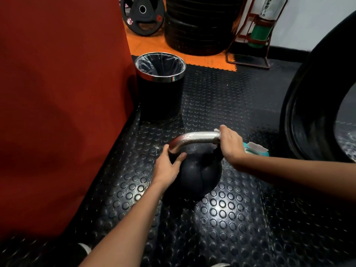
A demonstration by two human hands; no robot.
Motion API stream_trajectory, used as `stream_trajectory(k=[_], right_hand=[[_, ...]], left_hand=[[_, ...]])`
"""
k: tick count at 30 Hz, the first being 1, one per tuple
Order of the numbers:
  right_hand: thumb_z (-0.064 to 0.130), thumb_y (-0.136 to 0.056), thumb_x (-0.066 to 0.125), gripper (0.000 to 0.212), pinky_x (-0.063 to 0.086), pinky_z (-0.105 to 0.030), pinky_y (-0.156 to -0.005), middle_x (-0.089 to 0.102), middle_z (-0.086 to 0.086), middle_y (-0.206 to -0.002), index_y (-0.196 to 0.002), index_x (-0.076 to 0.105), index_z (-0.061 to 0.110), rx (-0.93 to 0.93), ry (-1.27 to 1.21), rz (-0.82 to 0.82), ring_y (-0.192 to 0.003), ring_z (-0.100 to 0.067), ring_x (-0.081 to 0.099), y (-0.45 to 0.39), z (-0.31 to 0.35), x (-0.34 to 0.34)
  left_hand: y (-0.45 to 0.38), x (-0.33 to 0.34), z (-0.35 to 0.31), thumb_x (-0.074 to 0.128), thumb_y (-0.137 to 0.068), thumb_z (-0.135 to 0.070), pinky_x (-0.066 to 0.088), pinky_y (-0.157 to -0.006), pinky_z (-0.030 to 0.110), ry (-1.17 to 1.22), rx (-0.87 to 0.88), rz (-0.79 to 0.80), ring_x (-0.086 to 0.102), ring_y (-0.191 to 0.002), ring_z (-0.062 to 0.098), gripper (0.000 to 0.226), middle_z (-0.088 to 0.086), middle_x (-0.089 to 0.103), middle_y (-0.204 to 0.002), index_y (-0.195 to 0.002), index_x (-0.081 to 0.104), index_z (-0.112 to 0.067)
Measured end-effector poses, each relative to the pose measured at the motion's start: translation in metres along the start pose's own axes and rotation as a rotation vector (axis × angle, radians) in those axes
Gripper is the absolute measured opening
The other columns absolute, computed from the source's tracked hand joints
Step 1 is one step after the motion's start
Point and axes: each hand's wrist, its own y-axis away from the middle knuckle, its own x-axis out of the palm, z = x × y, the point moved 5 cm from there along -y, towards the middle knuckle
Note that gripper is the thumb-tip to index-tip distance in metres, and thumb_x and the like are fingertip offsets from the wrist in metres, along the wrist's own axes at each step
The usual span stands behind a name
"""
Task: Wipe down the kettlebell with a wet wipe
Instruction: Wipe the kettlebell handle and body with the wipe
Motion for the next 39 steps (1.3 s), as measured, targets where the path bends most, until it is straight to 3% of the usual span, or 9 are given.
stream_trajectory(k=[8, 11, 14, 18, 22, 28, 31, 34, 39], right_hand=[[0.027, -0.108, 0.027, 0.04, 0.032, -0.036, -0.082, 0.059, -0.009, -0.1, -0.088, 0.057, 0.009, 0.011, -0.127, 0.034, -0.095, -0.026, 0.049, 0.007, -0.004, -0.003], [0.031, -0.109, 0.023, 0.042, 0.034, -0.037, -0.084, 0.058, -0.004, -0.095, -0.088, 0.055, 0.015, -0.272, -0.013, 0.028, -0.093, -0.023, 0.049, 0.017, 0.013, 0.001], [0.039, -0.107, 0.022, 0.047, 0.036, -0.031, -0.094, 0.062, 0.002, -0.109, -0.114, 0.063, 0.018, -0.541, 0.047, -0.001, -0.103, -0.015, 0.052, 0.028, 0.013, 0.005], [0.041, -0.111, 0.025, 0.037, 0.035, -0.027, -0.094, 0.056, 0.008, -0.112, -0.115, 0.058, 0.026, -0.333, -0.063, 0.021, -0.11, -0.014, 0.051, 0.029, -0.018, -0.002], [0.054, -0.108, 0.019, 0.062, 0.033, -0.03, -0.096, 0.057, 0.005, -0.116, -0.126, 0.068, 0.02, -0.015, -0.172, 0.114, -0.111, -0.015, 0.051, 0.011, -0.016, -0.008], [0.054, -0.104, 0.014, 0.059, 0.041, -0.035, -0.086, 0.062, 0.002, -0.097, -0.098, 0.061, 0.018, -0.417, -0.029, 0.054, -0.093, -0.013, 0.054, 0.023, 0.005, -0.001], [0.043, -0.111, 0.02, 0.047, 0.034, -0.026, -0.084, 0.06, 0.013, -0.095, -0.089, 0.059, 0.03, -0.263, -0.079, 0.086, -0.087, -0.004, 0.052, 0.016, -0.008, -0.01], [0.045, -0.11, 0.017, 0.055, 0.031, -0.029, -0.077, 0.058, 0.006, -0.083, -0.08, 0.055, 0.02, -0.208, -0.012, 0.126, -0.083, -0.016, 0.052, 0.012, -0.007, -0.012], [0.054, -0.103, 0.023, 0.053, 0.032, -0.034, -0.109, 0.054, 0.004, -0.128, -0.132, 0.053, 0.021, -0.499, 0.125, 0.036, -0.121, -0.012, 0.044, 0.033, 0.006, 0.004]], left_hand=[[-0.006, 0.004, 0.005, 0.065, -0.086, -0.051, 0.046, -0.081, 0.031, -0.014, -0.047, 0.005, 0.06, -0.092, 0.016, 0.036, -0.013, 0.061, -0.094, -0.108, 0.045, -0.031], [-0.006, 0.002, 0.001, 0.067, -0.088, -0.044, 0.039, -0.081, 0.026, 0.009, -0.052, 0.002, 0.054, -0.092, 0.012, 0.038, -0.014, 0.057, -0.095, -0.115, 0.047, -0.026], [-0.007, 0.003, 0.002, 0.067, -0.088, -0.042, 0.038, -0.08, 0.025, 0.024, -0.045, 0.004, 0.055, -0.093, 0.011, 0.034, -0.019, 0.056, -0.091, -0.112, 0.048, -0.029], [-0.004, 0.005, 0.0, 0.066, -0.09, -0.042, 0.036, -0.08, 0.024, 0.023, -0.051, 0.025, 0.051, -0.092, 0.01, 0.035, -0.023, 0.051, -0.089, -0.114, 0.044, -0.027], [-0.006, 0.005, 0.002, 0.065, -0.088, -0.048, 0.041, -0.079, 0.028, 0.014, -0.068, 0.021, 0.056, -0.09, 0.014, 0.038, -0.021, 0.054, -0.089, -0.111, 0.043, -0.027], [-0.008, 0.006, 0.005, 0.065, -0.087, -0.05, 0.048, -0.078, 0.033, 0.02, -0.071, 0.022, 0.059, -0.086, 0.012, 0.036, -0.014, 0.059, -0.092, -0.108, 0.044, -0.029], [-0.007, 0.006, 0.003, 0.065, -0.089, -0.047, 0.042, -0.076, 0.029, 0.039, -0.072, 0.029, 0.054, -0.081, 0.003, 0.034, -0.016, 0.058, -0.091, -0.107, 0.043, -0.029], [-0.006, 0.005, 0.002, 0.064, -0.089, -0.047, 0.041, -0.075, 0.028, 0.03, -0.069, 0.026, 0.053, -0.08, 0.003, 0.033, -0.017, 0.057, -0.09, -0.106, 0.042, -0.03], [-0.008, 0.006, 0.002, 0.064, -0.088, -0.048, 0.042, -0.075, 0.029, 0.022, -0.08, 0.018, 0.054, -0.08, 0.005, 0.035, -0.016, 0.057, -0.09, -0.107, 0.043, -0.029]])
